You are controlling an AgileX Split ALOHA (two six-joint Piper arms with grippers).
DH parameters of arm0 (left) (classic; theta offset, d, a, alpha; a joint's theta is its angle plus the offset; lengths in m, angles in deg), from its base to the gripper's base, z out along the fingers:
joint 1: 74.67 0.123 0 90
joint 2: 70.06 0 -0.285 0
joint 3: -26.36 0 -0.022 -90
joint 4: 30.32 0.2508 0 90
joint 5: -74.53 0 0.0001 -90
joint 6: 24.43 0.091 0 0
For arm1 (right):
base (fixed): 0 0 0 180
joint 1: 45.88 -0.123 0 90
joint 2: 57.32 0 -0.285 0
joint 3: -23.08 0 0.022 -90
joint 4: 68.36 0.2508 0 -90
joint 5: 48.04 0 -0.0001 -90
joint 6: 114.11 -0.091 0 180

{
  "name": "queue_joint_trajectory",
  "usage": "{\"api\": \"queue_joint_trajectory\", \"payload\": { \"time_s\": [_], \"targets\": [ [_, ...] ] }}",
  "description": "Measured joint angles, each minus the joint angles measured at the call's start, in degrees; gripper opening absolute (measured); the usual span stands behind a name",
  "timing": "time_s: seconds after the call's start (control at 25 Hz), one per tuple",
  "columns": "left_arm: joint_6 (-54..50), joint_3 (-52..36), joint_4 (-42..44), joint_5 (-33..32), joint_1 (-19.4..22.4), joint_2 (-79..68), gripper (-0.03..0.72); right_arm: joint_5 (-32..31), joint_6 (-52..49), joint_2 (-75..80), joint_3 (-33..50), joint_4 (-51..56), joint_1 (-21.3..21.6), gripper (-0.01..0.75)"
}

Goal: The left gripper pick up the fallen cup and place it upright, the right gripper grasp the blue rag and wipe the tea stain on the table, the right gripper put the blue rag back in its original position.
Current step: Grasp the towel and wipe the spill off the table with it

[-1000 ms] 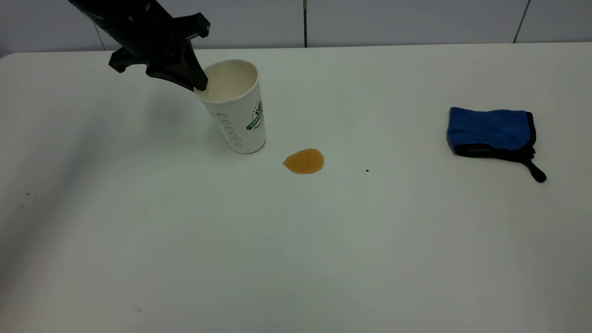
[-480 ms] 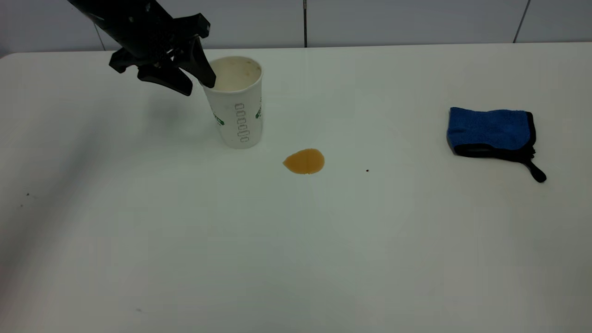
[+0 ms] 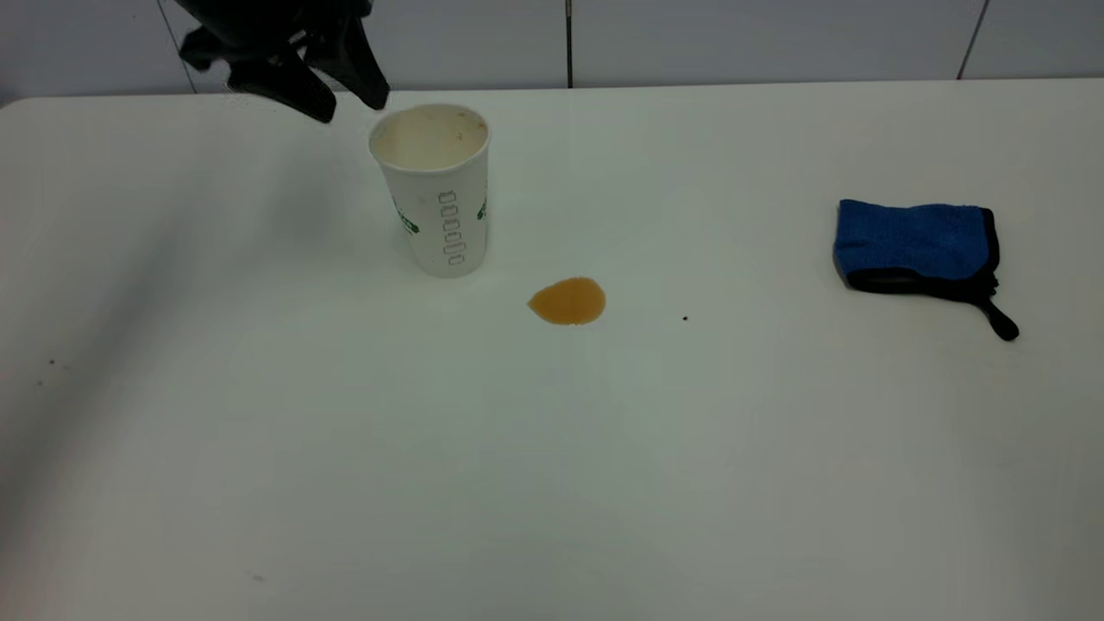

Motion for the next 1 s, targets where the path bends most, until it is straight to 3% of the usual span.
{"api": "queue_joint_trajectory", "payload": {
  "time_s": [0.32,0.52,0.68,1.0],
  "targets": [
    [-15.39,0.29,25.91,-17.29,0.0,19.68,0.515,0.0,0.0,0.0,0.0,0.0,0.0,0.49],
    [-20.19,0.34,30.15,-30.56,0.0,28.69,0.515,0.0,0.0,0.0,0.0,0.0,0.0,0.49],
    [-21.23,-3.23,31.06,-31.02,0.0,35.93,0.515,0.0,0.0,0.0,0.0,0.0,0.0,0.49],
    [-21.99,-25.19,31.87,-31.02,0.0,57.74,0.515,0.0,0.0,0.0,0.0,0.0,0.0,0.49]
  ]
}}
